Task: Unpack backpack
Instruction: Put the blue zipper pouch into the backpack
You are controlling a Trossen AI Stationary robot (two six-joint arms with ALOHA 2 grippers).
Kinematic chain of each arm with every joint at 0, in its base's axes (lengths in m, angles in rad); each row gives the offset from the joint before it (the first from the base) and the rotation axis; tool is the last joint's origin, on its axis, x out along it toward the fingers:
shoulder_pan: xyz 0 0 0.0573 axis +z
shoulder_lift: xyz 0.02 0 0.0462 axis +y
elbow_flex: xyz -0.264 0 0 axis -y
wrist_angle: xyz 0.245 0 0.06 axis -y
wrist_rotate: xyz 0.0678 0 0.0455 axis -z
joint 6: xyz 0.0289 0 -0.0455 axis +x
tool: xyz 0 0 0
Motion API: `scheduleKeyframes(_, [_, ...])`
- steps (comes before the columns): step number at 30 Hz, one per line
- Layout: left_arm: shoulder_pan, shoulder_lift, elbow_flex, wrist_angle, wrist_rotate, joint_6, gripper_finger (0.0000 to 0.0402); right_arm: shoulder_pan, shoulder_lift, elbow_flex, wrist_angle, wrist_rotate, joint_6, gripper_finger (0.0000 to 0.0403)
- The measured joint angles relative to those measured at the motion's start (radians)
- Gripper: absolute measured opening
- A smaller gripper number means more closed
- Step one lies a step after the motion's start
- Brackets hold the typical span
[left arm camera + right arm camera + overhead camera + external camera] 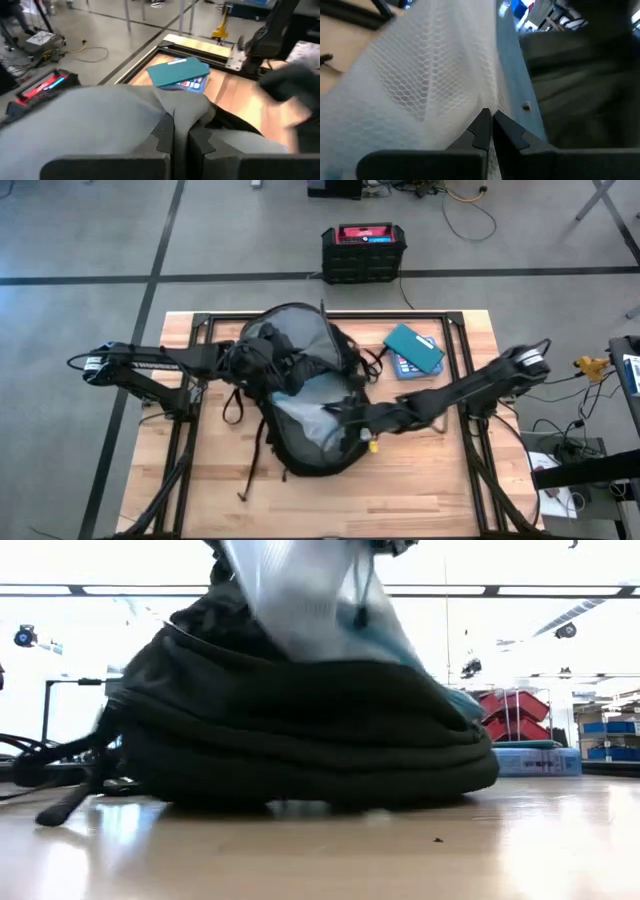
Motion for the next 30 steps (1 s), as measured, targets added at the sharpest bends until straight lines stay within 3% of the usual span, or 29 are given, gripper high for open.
scheduleKeyframes(4, [-0.028, 0.0, 0.012, 0.007, 0.018, 0.018, 0.0, -0.061, 0.095, -0.001, 0.0, 0.054, 0.025, 0.0])
scheduleKeyframes(12, [-0.085, 0.001, 0.013, -0.031, 0.014, 0.009, 0.0, -0.189, 0.135, -0.013, -0.046, 0.461, 0.058, 0.0])
scheduleKeyframes(15, [-0.09, 0.003, 0.01, -0.033, 0.017, -0.006, 0.0, -0.242, 0.107, -0.014, -0.171, 0.522, 0.159, 0.0])
scheduleKeyframes(17, [-0.091, 0.01, 0.009, -0.027, 0.018, -0.008, 0.0, -0.28, 0.09, -0.014, -0.255, 0.47, 0.257, 0.0])
scheduleKeyframes(21, [-0.088, 0.022, 0.006, -0.031, 0.018, -0.005, 0.0, -0.325, 0.089, -0.015, -0.297, 0.253, 0.344, 0.0])
scheduleKeyframes(26, [-0.083, 0.064, 0.006, -0.029, 0.015, -0.001, 0.0, -0.331, 0.085, -0.011, -0.311, 0.086, 0.305, 0.0005])
scheduleKeyframes(30, [-0.06, 0.095, 0.006, -0.023, 0.012, 0.0, 0.0, -0.334, 0.058, 0.028, -0.37, -0.027, 0.251, 0.0049])
